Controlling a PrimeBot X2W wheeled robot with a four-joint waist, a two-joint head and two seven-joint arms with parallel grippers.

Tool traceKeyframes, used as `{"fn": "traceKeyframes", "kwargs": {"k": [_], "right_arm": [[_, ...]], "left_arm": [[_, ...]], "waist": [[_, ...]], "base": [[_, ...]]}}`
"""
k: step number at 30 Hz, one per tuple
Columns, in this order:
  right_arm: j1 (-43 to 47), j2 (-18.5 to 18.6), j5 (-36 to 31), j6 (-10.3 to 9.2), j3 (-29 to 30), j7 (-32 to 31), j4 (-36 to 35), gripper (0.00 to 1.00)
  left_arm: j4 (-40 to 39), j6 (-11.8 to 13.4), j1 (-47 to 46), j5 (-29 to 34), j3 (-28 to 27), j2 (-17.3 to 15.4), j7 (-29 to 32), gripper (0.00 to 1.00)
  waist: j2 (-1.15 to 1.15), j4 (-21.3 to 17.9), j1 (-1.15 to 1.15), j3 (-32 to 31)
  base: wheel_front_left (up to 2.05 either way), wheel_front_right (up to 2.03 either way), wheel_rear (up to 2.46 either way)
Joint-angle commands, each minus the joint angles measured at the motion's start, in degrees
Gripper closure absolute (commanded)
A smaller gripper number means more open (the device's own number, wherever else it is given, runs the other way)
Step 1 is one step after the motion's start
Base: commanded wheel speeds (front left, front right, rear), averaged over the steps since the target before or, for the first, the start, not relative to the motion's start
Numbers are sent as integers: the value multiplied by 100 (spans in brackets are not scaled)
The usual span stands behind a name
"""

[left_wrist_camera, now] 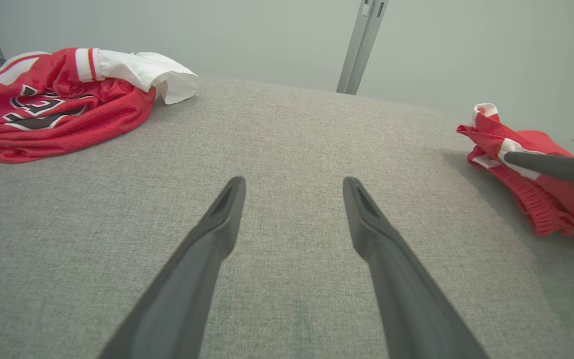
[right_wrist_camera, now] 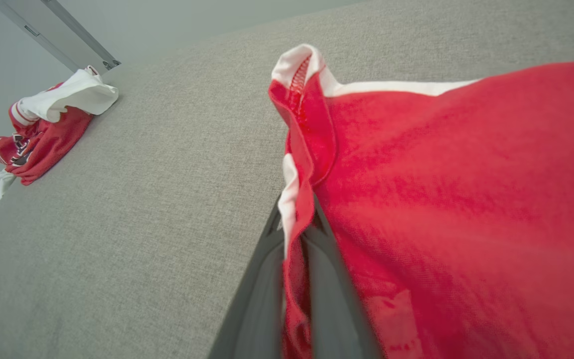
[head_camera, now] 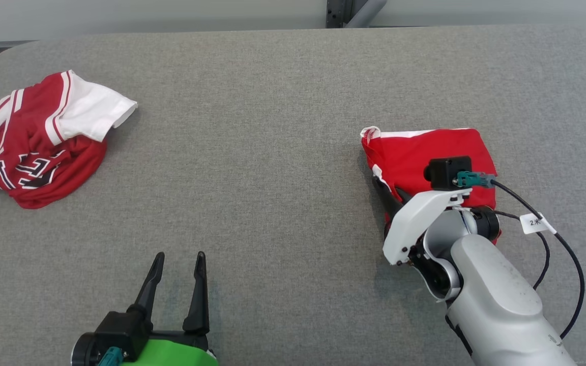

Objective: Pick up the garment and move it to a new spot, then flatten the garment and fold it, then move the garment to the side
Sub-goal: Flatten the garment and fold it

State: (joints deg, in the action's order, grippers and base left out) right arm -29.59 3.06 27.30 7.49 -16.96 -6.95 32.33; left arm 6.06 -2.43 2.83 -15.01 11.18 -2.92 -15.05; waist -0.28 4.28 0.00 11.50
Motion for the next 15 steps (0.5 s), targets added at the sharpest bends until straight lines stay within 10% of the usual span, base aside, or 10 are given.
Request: {"fn": "traceKeyframes", "kwargs": {"k": [1, 15], "right_arm": [[93, 1, -42, -1, -55, 35, -70, 0], [718, 609, -442, -3, 639, 651, -1998, 3]], "left_arm": [[11, 34, -37, -21, -31, -6, -15, 0], [-15, -13, 98, 64, -179, -7, -15, 0]], "waist": [[28, -32, 0, -12], [28, -385, 0, -144]], "base": [[0, 0, 0], [0, 0, 0]]}}
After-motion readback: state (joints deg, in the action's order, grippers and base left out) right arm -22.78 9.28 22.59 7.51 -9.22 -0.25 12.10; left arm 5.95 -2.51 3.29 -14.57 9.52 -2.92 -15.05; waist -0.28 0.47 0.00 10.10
